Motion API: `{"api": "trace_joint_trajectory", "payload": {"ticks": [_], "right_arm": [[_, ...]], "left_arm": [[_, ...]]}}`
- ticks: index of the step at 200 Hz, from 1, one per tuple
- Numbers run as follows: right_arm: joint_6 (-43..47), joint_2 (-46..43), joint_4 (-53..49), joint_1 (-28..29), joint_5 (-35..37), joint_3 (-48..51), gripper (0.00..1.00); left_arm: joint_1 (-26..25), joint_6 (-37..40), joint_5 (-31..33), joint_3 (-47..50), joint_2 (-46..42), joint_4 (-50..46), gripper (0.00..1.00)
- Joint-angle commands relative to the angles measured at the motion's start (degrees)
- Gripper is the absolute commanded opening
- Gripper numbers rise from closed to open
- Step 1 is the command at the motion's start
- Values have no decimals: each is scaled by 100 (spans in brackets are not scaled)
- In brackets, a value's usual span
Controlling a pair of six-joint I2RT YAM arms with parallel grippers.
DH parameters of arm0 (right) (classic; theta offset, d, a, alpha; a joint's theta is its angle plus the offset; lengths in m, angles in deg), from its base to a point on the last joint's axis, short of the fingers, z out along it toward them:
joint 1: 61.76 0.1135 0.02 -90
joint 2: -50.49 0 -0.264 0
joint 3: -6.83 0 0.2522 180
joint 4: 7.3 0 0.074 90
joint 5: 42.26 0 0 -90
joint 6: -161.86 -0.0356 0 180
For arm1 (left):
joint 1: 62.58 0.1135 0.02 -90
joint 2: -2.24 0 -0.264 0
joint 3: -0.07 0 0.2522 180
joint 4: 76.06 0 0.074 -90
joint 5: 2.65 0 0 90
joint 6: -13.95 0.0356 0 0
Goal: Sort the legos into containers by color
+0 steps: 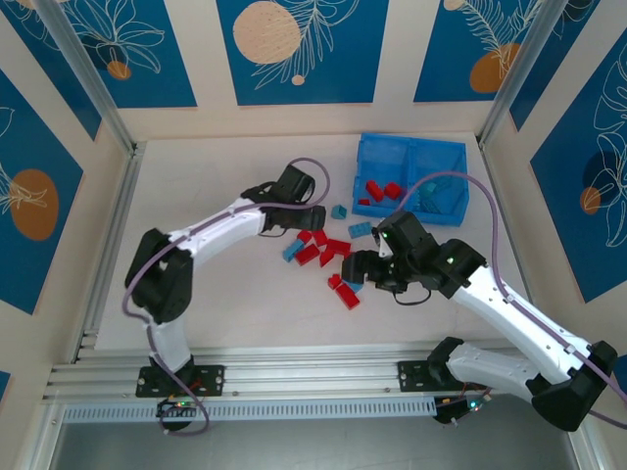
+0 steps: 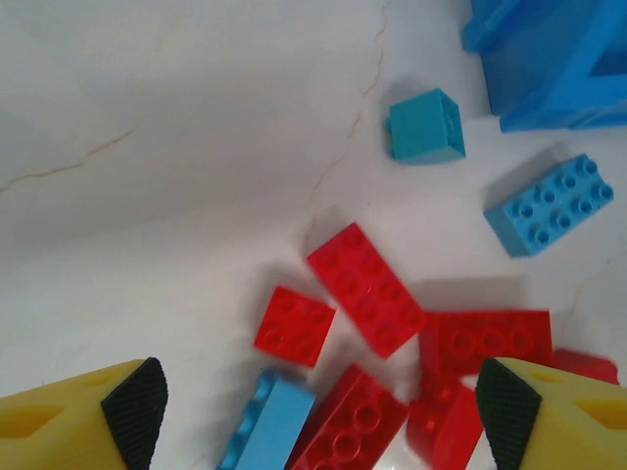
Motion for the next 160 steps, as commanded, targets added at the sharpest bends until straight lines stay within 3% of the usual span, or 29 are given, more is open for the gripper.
{"api": "trace_joint_trajectory", "payload": {"ticks": [1,40,74,102,160], "right_arm": [[-322,-172,-384,66,310,-17,76],[-468,-575,-475,69,546,136,77],[-571,-818,-566,75,644,321,78],[-633,-900,-629,76,642,396,78],[-720,-965,-634,76,727,432,79]], "left_arm": [[55,-703,-211,-689,620,-461,79],[51,-889,-70,-1765,1725,-1218,74],[56,-693,-449,-2083,2208,-1242,73],[39,-498,-720,-2285,2517,-1328,67],[-65,-326,-429,-2293,2714,-1944,55]]}}
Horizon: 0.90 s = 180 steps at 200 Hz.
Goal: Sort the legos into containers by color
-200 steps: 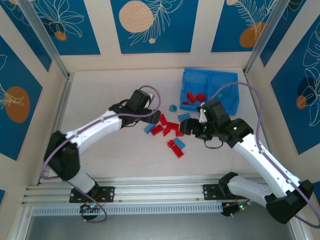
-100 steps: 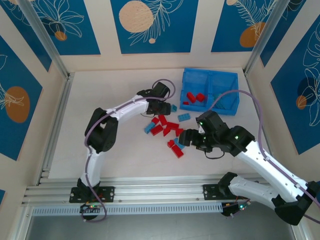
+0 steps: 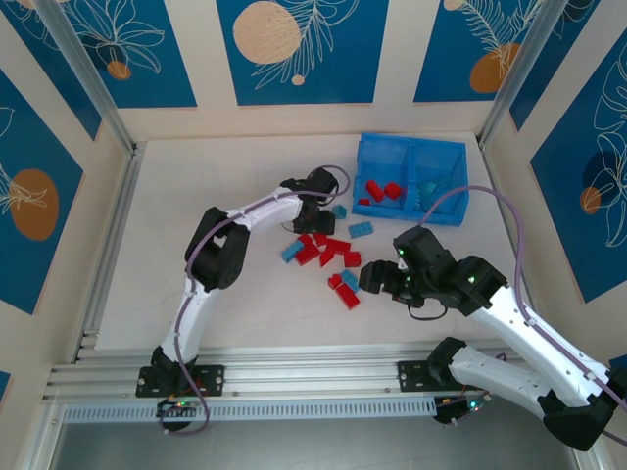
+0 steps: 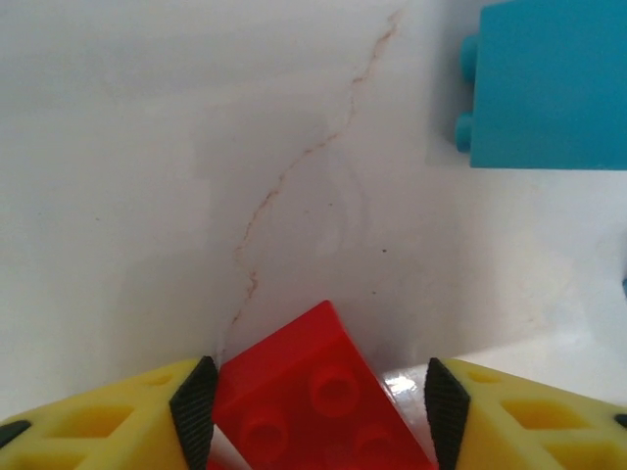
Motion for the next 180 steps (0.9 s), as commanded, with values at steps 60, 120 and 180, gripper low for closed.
{"api": "trace_joint_trajectory", "payload": {"ticks": [60,120,180], "right_arm": [[-243,-53,-47,31,205,38,79],[-457,-207,-320,38,557,-110,79],[-1325,-1000,-651,31,1834,72,80]], "left_arm": [[-88,-85,-237,53,207,-286,36],[-153,489,241,-199,-657,-75,26],[-995,2203,399,-900,-1458,1077,23]]}}
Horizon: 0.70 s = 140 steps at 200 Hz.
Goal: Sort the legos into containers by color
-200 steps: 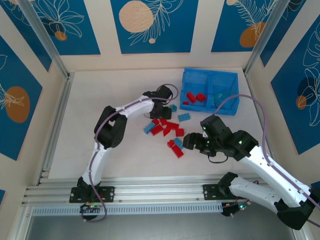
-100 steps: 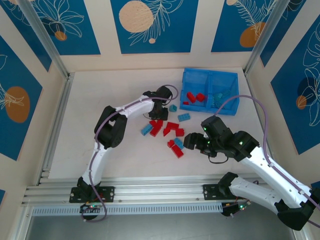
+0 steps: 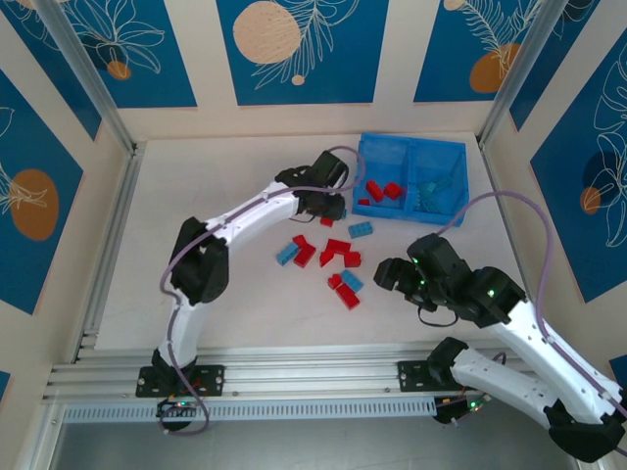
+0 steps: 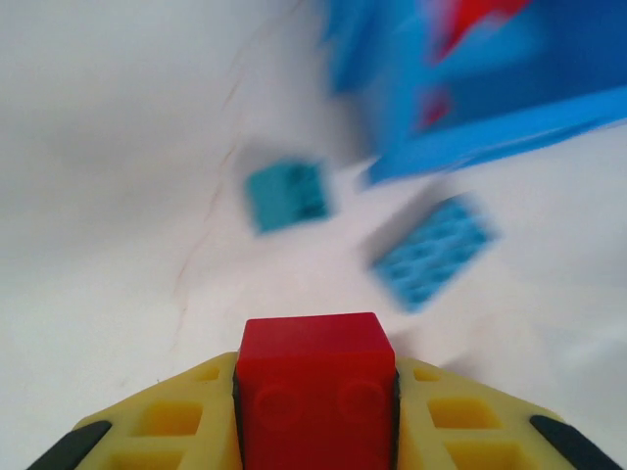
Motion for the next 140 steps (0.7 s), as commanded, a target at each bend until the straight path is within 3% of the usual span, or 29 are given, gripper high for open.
{"api": "trace_joint_trajectory", "payload": {"ticks": [1,45,79,113,140], "right_arm": [[-526,-301,-270,21,716,66,80],[-682,-456,-530,27,753,-7,81],[-727,-508,-830,30,677,-89,81],[-710,-670,-972,38,609,-100,81],[-719,-762,-1049,38,601,-109,81]], "left_arm": [[-394,1056,76,-527,-220,802,23],[-567,1430,468,-1888,960,1566,21],[-570,1485,1283,-2713,1921,2329,23],[-565,1549,1790,-4008,3005,2174,25],[-561,1302,1830,-4048,3270,2080,29]]}}
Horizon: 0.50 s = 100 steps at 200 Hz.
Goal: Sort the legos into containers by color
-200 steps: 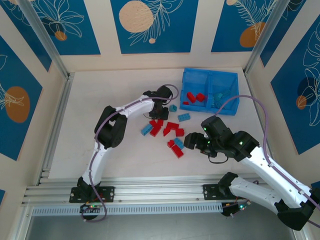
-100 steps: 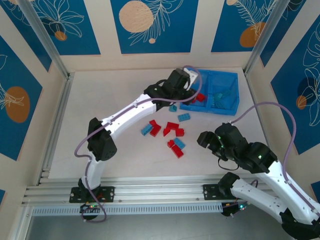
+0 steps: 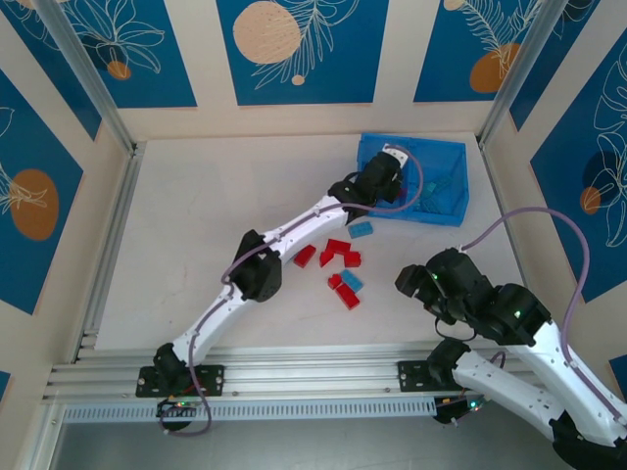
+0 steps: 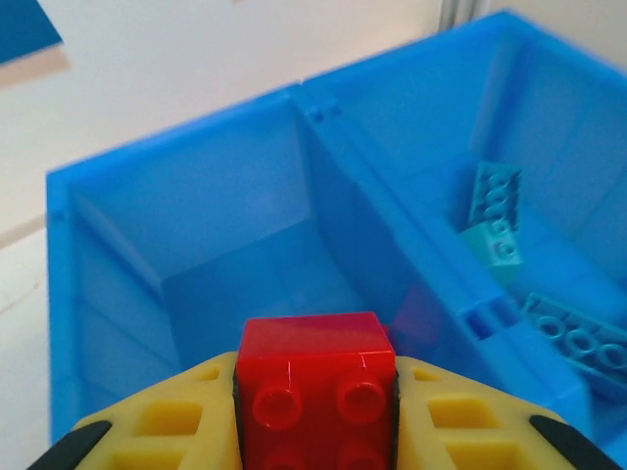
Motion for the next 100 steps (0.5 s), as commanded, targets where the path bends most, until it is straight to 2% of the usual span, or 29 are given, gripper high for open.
{"api": "trace_joint_trajectory", "payload": {"ticks": [1,50,77,100], "right_arm": [[-150,-116,-212,38,65,-113,81],[-105,-118,-129,38,-21,-114,81],[-114,-105,-64,39,-58,-87,82],[-117,-70,27,36,-90,-65,82]], "left_arm": [[25,-122,338,-365,67,60,29],[16,-476,390,-365,45,-535,43],[16,-415,106,-365,-272,-574,58],[14,-469,-72,-365,-752,-733,56]]}}
